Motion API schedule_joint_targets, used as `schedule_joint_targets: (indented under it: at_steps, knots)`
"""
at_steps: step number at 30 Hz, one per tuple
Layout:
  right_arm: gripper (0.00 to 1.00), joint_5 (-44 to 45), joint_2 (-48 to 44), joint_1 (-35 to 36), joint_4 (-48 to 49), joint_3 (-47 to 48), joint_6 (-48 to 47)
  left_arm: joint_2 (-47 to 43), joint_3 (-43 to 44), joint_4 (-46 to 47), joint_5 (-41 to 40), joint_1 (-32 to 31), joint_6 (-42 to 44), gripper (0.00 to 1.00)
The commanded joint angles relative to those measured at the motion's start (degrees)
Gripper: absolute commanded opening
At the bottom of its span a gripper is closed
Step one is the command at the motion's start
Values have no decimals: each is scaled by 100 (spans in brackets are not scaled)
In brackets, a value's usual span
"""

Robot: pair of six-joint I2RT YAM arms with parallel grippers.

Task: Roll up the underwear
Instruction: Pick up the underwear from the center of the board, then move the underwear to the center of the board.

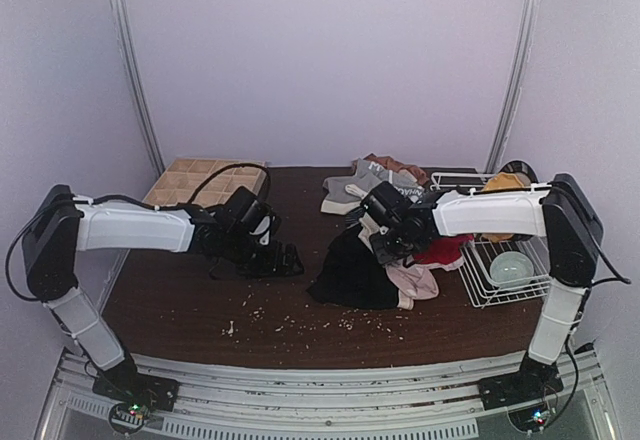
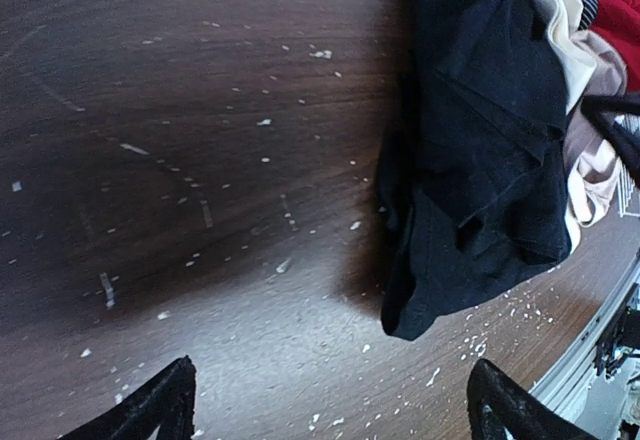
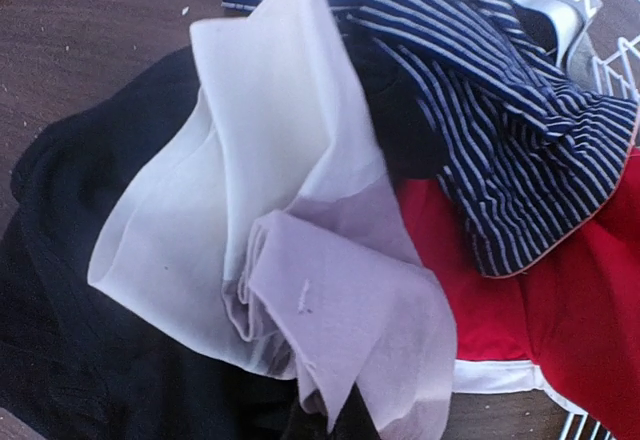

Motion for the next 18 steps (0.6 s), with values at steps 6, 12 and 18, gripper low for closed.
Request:
schedule_joint_targets:
  at_steps: [6,12,18]
  knots:
    - [0,495,-2052,-30,-510,180,-211,1360,1214,536,651,-335,450,94]
    - [0,773,-3054,-35,-959,150,-258,2423,2315,161,631,-490,577,96]
    - [0,892,-3824,-42,-975,-78,-222,3127,3155,0,776,-583,679,90]
